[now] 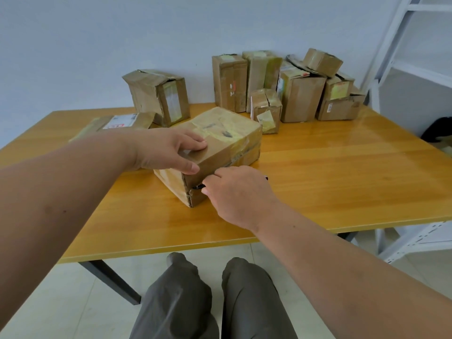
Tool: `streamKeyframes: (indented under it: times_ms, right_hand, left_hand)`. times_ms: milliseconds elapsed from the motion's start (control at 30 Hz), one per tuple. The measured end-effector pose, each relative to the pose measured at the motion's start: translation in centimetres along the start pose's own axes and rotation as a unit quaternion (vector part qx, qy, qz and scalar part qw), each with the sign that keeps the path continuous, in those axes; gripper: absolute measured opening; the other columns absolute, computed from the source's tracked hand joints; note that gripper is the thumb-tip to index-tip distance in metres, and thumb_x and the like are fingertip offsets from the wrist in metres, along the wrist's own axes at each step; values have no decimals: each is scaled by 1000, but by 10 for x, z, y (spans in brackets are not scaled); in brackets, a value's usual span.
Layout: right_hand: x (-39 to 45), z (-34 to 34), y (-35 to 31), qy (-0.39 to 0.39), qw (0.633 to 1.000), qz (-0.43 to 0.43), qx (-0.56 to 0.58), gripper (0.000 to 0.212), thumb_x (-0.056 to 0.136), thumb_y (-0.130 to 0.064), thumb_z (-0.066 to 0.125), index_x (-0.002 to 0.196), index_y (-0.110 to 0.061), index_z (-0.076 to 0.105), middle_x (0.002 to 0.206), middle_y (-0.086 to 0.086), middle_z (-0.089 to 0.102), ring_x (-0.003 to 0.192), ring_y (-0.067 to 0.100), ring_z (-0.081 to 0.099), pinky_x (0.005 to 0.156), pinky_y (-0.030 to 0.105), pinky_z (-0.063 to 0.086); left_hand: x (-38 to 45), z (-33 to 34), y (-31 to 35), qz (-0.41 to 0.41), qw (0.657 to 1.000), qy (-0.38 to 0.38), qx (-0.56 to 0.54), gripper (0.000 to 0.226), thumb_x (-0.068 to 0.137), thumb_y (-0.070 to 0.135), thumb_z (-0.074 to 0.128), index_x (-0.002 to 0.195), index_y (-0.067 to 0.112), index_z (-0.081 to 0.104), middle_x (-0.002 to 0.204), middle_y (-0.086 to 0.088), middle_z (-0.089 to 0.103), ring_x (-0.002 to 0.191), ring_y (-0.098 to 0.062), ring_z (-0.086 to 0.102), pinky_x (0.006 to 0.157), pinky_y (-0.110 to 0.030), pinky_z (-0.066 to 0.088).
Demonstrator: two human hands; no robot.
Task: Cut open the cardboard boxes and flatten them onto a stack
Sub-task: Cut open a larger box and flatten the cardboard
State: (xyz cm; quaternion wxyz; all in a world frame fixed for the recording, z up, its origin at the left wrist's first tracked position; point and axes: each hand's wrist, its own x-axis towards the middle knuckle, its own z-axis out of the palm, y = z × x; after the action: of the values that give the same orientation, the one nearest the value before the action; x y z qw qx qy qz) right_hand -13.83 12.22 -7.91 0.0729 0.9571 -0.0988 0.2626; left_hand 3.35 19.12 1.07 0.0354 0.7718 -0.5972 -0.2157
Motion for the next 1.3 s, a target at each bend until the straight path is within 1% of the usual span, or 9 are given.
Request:
streamKeyframes:
  times_ms: [100, 167, 333, 567, 667, 867, 1033, 1167, 1300]
  right_hand:
    - [6, -7, -2, -14, 1000, 5, -9, 22, 84, -23, 72, 66, -18, 61, 55, -2, 54, 45, 16, 39, 47, 27, 22]
    - [10, -12, -3, -33, 999, -2, -8, 20, 81, -21, 73, 66, -18, 60, 54, -4, 47, 47, 16, 33, 47, 27, 22]
    - [12, -16, 0, -85, 996, -16, -13, 17, 100, -27, 48, 89, -19, 59, 70, -5, 41, 61, 17, 41, 52, 31, 27]
    - [15, -18, 5, -114, 993, -26, -1, 21, 104, -31, 39, 101, -20, 57, 74, -8, 38, 69, 15, 41, 60, 32, 32]
    - [15, -15, 10, -108, 994, -26, 4, 20, 103, -32, 42, 97, -20, 58, 73, -7, 39, 68, 16, 42, 59, 32, 31]
    - [12, -1, 18, -44, 999, -29, -1, 22, 95, -30, 59, 76, -18, 59, 59, -7, 39, 50, 15, 38, 47, 28, 28]
    - [9, 9, 25, -17, 999, -25, 9, 26, 95, -32, 58, 74, -17, 60, 59, -3, 52, 48, 16, 45, 44, 27, 35]
    - [11, 10, 39, -24, 1000, 3, -10, 29, 97, -29, 57, 69, -21, 51, 57, -7, 44, 45, 12, 41, 43, 24, 31]
    - [7, 8, 65, -22, 997, 53, -42, 29, 95, -28, 58, 69, -18, 58, 55, -5, 47, 43, 15, 40, 41, 24, 31]
  left_hand:
    - [0, -1, -1, 4, 1000, 3, 5, 64, 93, 43, 61, 151, 38, 33, 156, 25, 21, 142, -6, 19, 115, -30, 14]
    - [0, -1, -2, 5, 1000, 3, 2, 65, 92, 43, 61, 150, 39, 33, 155, 25, 21, 141, -5, 20, 114, -29, 14]
    - [1, -1, -3, 9, 1000, 0, -2, 64, 92, 43, 62, 150, 40, 34, 154, 27, 22, 139, -4, 21, 112, -28, 16]
    - [0, 0, -1, 5, 1000, 6, -1, 64, 91, 42, 64, 149, 40, 35, 153, 26, 23, 141, -6, 22, 114, -30, 17]
    - [0, -1, -1, 4, 1000, 9, 7, 64, 91, 41, 64, 149, 40, 35, 154, 25, 23, 141, -6, 22, 114, -30, 16]
    - [1, -2, -3, 4, 1000, 1, 4, 64, 91, 42, 64, 148, 41, 36, 153, 26, 24, 140, -7, 24, 115, -33, 18]
    - [5, -5, -5, 11, 1000, 2, 1, 63, 90, 38, 67, 147, 40, 40, 150, 25, 28, 138, -8, 28, 112, -31, 22]
    - [6, -11, -10, 9, 1000, 3, 13, 63, 89, 31, 70, 145, 40, 43, 149, 25, 30, 134, -9, 32, 111, -31, 25]
    - [9, -16, -16, 10, 1000, -6, 10, 63, 87, 27, 72, 142, 42, 44, 146, 28, 32, 132, -6, 32, 104, -26, 24]
